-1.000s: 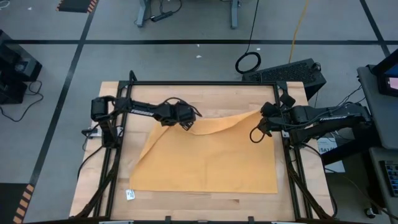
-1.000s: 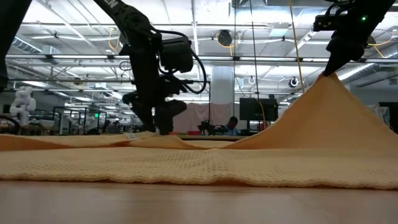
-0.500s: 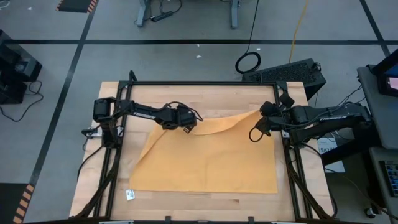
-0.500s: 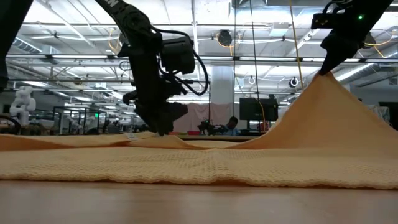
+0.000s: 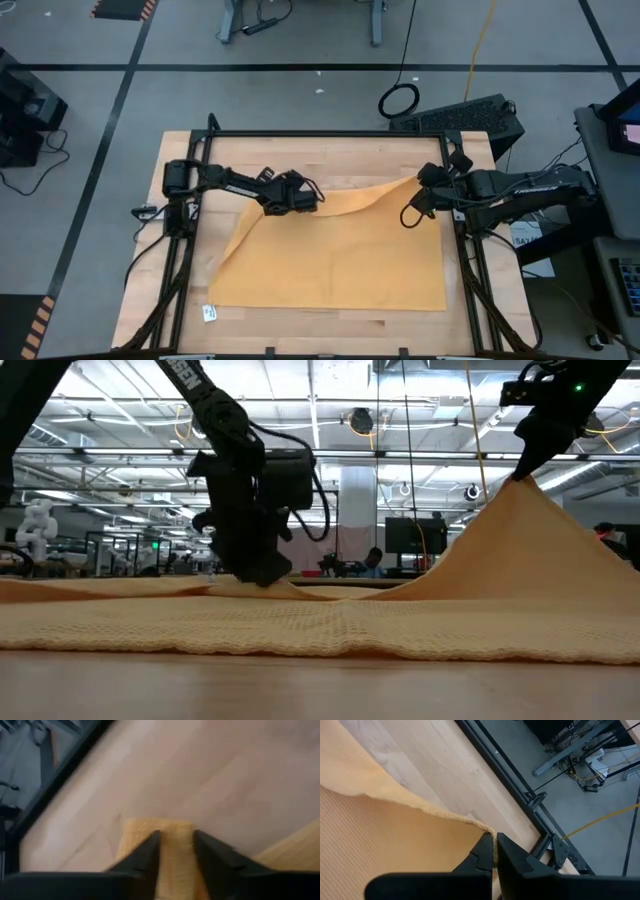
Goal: Roll towel
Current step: Roll the yellow towel
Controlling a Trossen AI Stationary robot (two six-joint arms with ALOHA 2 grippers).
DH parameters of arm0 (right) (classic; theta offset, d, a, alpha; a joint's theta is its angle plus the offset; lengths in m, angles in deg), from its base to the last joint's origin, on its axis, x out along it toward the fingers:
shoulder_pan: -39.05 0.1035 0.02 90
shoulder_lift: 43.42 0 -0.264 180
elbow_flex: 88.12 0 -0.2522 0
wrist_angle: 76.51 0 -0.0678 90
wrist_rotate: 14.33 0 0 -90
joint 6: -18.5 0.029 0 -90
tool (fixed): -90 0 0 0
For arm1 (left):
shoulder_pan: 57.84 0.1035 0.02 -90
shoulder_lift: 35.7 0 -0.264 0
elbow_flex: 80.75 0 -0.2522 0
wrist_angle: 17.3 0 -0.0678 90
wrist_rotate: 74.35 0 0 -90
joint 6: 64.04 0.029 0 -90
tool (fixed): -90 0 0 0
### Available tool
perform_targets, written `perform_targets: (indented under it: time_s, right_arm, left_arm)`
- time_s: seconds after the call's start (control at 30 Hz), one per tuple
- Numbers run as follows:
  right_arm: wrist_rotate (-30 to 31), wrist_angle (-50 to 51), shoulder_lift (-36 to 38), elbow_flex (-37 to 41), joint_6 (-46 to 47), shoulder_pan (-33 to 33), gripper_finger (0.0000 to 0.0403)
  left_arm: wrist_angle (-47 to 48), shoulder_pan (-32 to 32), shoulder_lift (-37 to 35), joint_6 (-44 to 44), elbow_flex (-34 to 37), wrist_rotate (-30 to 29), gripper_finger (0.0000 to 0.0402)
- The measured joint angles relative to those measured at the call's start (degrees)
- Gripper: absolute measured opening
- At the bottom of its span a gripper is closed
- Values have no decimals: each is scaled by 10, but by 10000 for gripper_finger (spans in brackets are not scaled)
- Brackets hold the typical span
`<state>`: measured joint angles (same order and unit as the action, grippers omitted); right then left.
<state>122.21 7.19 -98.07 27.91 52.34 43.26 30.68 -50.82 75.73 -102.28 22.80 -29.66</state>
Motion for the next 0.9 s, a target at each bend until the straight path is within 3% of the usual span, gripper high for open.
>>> perform_targets:
  time_s: [0.07, 0.13, 0.33, 0.5, 0.6, 0.7, 0.8, 0.9]
  right_arm:
    - [0, -3, 0, 0, 0, 0, 0]
    - [0, -5, 0, 0, 0, 0, 0]
    - [12, -6, 0, 0, -1, -1, 0]
    - [104, -37, 0, 0, -29, -10, 0]
    - [181, -32, 0, 0, -35, -30, 0]
    - [221, -26, 0, 0, -57, -60, 0]
    - [227, -19, 0, 0, -70, -96, 0]
    - [221, -20, -3, 0, -76, -129, 0]
  left_arm:
    - [13, -5, -13, -4, -1, -8, 39]
    - [32, -8, -25, -5, -1, -12, 13]
    - [153, -6, -75, -33, -1, -27, 4]
    - [276, 15, -113, -80, -1, -69, 3]
    - [356, 25, -129, -138, 2, -95, 3]
    - [447, 33, -136, -202, 7, -114, 3]
    - [507, 41, -139, -248, 13, -131, 3]
    - [505, 49, -138, -244, 23, -137, 3]
